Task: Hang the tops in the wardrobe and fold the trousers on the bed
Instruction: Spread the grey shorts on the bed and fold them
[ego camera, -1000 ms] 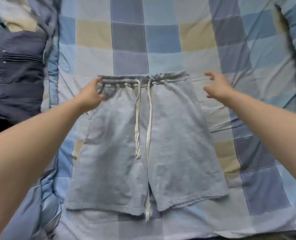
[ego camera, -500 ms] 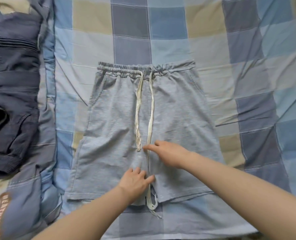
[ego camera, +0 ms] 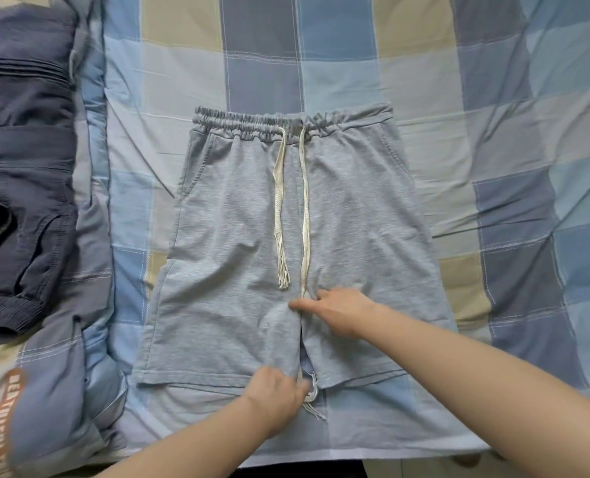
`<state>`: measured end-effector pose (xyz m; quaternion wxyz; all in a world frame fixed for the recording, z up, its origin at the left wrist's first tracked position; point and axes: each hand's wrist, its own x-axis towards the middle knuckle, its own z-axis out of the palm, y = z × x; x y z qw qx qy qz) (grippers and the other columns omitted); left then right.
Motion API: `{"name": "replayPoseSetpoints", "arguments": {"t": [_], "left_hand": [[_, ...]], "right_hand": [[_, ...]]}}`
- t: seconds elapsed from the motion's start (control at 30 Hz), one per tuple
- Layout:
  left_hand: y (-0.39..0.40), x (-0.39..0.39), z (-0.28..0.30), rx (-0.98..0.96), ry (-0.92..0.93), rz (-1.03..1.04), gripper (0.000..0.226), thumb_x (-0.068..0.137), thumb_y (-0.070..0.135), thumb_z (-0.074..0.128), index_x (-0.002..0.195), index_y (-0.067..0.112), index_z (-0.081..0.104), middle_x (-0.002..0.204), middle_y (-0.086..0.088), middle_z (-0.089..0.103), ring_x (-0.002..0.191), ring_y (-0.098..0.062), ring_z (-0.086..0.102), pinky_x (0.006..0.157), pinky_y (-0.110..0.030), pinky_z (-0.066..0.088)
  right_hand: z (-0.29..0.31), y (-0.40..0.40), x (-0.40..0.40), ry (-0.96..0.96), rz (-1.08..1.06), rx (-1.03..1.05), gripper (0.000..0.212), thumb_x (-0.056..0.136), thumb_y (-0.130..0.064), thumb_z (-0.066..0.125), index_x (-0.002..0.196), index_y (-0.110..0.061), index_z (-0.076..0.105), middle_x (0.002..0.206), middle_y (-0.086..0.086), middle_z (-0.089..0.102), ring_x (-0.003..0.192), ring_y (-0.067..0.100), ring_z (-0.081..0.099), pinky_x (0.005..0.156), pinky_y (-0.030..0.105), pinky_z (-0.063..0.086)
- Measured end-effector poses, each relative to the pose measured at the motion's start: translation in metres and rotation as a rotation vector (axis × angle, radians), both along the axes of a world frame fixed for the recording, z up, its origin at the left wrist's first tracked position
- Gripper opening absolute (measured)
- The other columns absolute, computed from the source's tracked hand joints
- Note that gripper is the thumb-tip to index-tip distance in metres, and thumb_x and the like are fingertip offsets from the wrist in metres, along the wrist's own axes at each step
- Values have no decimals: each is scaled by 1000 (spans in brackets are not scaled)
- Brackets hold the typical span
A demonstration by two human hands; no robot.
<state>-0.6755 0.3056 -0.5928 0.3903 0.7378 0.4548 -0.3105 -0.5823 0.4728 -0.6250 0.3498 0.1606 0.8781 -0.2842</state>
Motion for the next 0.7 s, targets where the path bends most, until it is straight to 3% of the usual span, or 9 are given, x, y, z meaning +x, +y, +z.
{"name": "replayPoseSetpoints", "arguments": {"t": [0.1, 0.2, 0.3, 0.43, 0.53, 0.6, 0.7], "left_hand": [[1, 3, 0, 5, -3, 44, 61, 96, 3, 43, 150, 7, 15, 123, -18, 62, 112, -34, 59, 52, -27, 13], [5, 6, -11, 17, 32, 126, 54, 96, 1, 41, 145, 3, 21, 124, -17, 61, 114, -32, 59, 55, -28, 20], [6, 14, -23, 22, 51, 90, 39, 96, 0, 41, 134, 1, 33, 120, -14, 63, 110, -32, 61, 53, -27, 21], [22, 21, -15, 4, 24, 30, 33, 97, -2, 40, 129, 3, 47, 128, -15, 59, 117, -35, 57, 73, -33, 33], [24, 26, 0, 28, -37, -79, 34, 94, -1, 46, 127, 5, 52, 127, -15, 59, 116, -36, 57, 78, -36, 38], [23, 28, 13, 46, -109, -93, 29, 94, 2, 47, 121, 8, 54, 120, -16, 62, 110, -38, 60, 73, -37, 38], [30, 23, 41, 10, -345, 113, 17, 97, 21, 49, 109, 12, 58, 108, -15, 66, 97, -37, 63, 68, -38, 38]], "right_hand": [[-4, -4, 0, 33, -143, -39, 67, 90, 0, 37, 142, -37, 18, 114, 9, 54, 96, 33, 59, 68, 34, 40], [-7, -3, -2, 81, -226, -43, 54, 86, 3, 39, 130, -26, 28, 102, 7, 55, 80, 27, 52, 63, 35, 37], [-8, -4, -2, 95, -233, -42, 52, 86, 4, 39, 129, -23, 31, 100, 6, 52, 79, 26, 51, 63, 37, 40], [-9, -2, 2, 106, -333, -47, 36, 87, 2, 37, 117, -16, 32, 99, 10, 57, 75, 29, 53, 69, 45, 47], [-7, -1, 5, 93, -255, -56, 49, 87, 0, 38, 129, -26, 31, 102, 7, 55, 82, 28, 55, 66, 39, 43], [-7, -1, 7, 70, -184, -40, 61, 89, -2, 38, 139, -35, 26, 104, 4, 51, 87, 25, 54, 65, 35, 37], [-8, 0, 10, 58, -166, -36, 61, 88, -4, 41, 140, -33, 32, 105, 5, 54, 91, 27, 56, 66, 35, 40]]}}
